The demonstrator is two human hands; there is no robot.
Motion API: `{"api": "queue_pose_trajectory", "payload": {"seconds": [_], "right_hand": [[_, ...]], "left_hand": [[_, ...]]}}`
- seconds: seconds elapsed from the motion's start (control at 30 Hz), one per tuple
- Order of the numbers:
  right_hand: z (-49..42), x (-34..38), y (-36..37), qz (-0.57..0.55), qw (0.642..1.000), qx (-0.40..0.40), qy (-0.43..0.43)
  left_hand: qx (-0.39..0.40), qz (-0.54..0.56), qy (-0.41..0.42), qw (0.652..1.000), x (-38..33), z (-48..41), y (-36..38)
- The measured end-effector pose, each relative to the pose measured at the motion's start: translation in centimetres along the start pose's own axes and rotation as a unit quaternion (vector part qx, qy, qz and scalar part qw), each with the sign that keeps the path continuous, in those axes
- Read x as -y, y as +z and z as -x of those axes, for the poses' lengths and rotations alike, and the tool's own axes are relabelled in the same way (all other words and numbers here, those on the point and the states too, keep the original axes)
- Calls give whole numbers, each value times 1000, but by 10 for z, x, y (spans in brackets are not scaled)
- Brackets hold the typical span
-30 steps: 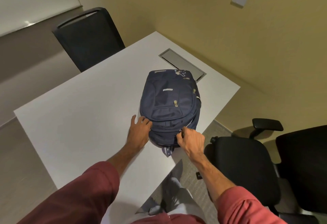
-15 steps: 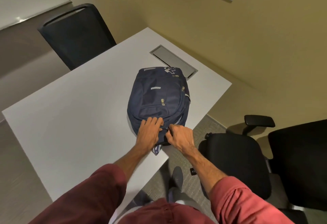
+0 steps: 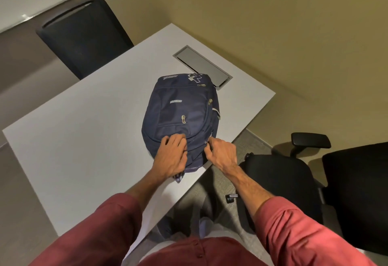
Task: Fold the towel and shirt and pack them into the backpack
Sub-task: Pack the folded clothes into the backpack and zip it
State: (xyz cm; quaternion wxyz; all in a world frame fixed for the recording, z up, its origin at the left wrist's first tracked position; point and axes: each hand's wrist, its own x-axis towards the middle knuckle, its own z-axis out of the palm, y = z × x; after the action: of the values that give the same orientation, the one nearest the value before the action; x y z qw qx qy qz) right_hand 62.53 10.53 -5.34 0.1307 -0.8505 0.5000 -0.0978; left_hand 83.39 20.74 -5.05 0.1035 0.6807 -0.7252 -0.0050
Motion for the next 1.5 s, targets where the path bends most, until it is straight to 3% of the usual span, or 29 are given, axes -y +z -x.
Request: {"api": "queue_pose_trajectory", "payload": {"seconds": [0.2,0.63,0.83,1.23,1.5], "right_hand": [[-1,-12,1,1,998,24,-64],[-25,-29,-13,14,991,18,-134],[-39,-55,-12,5,998,15,-68],[-94,-74,0,25,998,45,35],[-129,-80,4,64,993,76,56]], "left_hand": [[53,-53,-15,997,-39,-39,20],[101,-128,-43,986,-34,-45,49],[69,-125,-35,989,-28,-43,49],[106,-106,-56,987,-32,-43,48],[131,-107,-55,984,-27,-44,47]]}}
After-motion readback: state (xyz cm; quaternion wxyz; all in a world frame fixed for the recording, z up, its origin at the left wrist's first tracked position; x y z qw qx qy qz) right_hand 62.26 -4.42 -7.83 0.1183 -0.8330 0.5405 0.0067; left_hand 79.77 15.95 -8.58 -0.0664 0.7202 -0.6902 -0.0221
